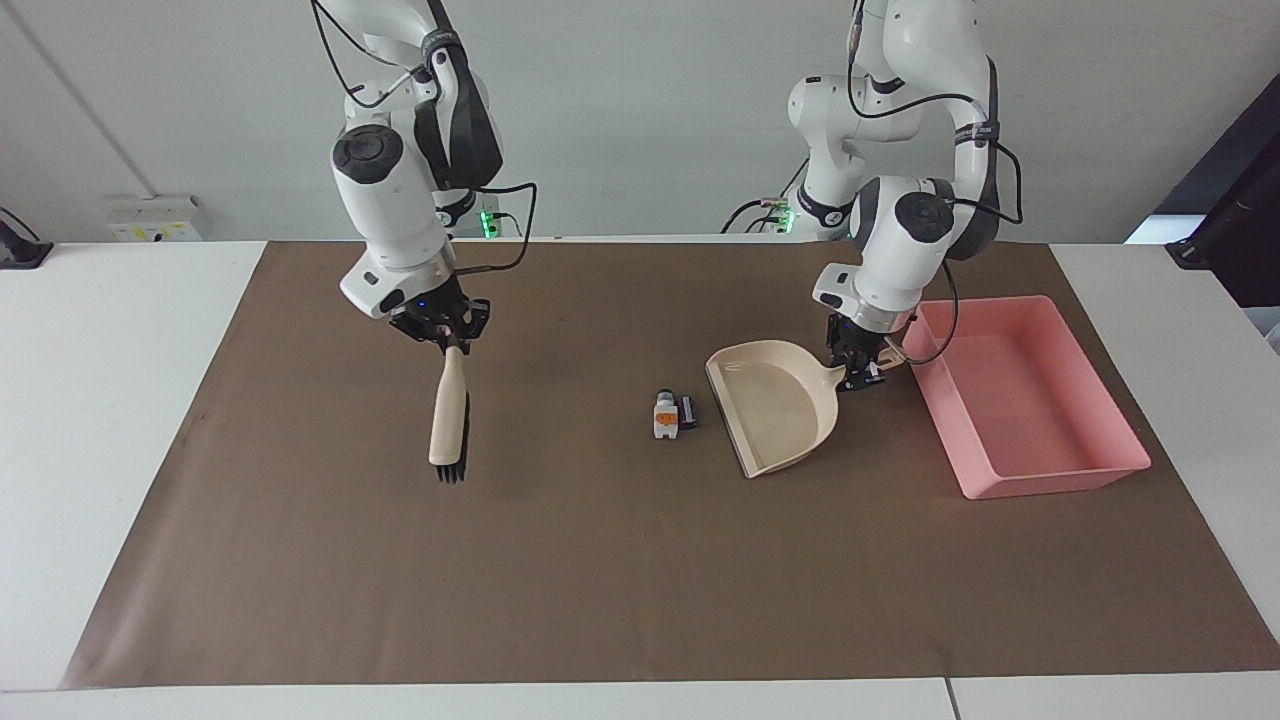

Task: Clean e-waste and dump in bin
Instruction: 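Lift the brush toward the component while the left gripper holds the dustpan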

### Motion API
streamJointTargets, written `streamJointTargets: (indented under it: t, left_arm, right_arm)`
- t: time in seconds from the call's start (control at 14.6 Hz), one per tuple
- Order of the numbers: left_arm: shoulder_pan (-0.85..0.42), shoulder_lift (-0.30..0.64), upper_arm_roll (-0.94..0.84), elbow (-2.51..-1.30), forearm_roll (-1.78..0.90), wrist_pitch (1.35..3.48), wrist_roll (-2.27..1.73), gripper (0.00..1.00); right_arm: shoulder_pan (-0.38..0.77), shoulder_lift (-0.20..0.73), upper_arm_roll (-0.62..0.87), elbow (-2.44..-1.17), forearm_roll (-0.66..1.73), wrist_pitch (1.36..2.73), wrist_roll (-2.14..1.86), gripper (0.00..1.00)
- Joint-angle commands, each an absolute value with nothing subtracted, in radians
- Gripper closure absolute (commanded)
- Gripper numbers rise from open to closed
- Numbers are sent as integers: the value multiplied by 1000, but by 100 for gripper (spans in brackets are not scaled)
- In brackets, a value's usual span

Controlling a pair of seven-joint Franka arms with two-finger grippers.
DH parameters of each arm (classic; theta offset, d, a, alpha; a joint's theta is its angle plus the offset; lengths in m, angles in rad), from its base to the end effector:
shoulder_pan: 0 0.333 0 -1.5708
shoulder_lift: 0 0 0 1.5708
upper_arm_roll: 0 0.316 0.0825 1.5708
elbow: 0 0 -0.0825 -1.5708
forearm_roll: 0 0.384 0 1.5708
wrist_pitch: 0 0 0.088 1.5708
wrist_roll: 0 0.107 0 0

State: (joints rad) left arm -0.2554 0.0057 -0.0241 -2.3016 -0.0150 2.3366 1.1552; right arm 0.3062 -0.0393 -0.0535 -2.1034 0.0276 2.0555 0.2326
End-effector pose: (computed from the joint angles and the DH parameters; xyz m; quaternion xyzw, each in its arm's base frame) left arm 0.4952 -0.1424 0.3473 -0.7568 0.6534 -0.0156 0.0012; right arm 0.5171 0.1349 0.4351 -0.9999 -0.0036 0.0074 0.0118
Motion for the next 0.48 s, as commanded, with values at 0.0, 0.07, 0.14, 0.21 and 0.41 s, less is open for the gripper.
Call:
streamJointTargets:
  t: [0.0, 0.07, 0.14, 0.21, 0.41]
  left_arm:
    - [-255, 6, -17, -2260, -2, 2274, 1161, 100]
    - [-255, 6, -15, -2260, 0, 2270, 1163, 100]
    - [-255, 6, -15, -2260, 3, 2266, 1163, 100]
    - [-256, 6, -15, -2260, 38, 2261, 1163, 100]
    - [-267, 6, -18, -2260, 127, 2267, 1160, 100]
  right_arm:
    - [344, 20, -58, -2068, 31, 2106, 305, 100]
    - [351, 37, -58, -2068, 32, 2135, 331, 100]
    - [368, 49, -58, -2069, 37, 2161, 363, 100]
    - [397, 67, -58, -2068, 37, 2178, 402, 100]
    - [480, 153, -58, -2017, 34, 2181, 472, 100]
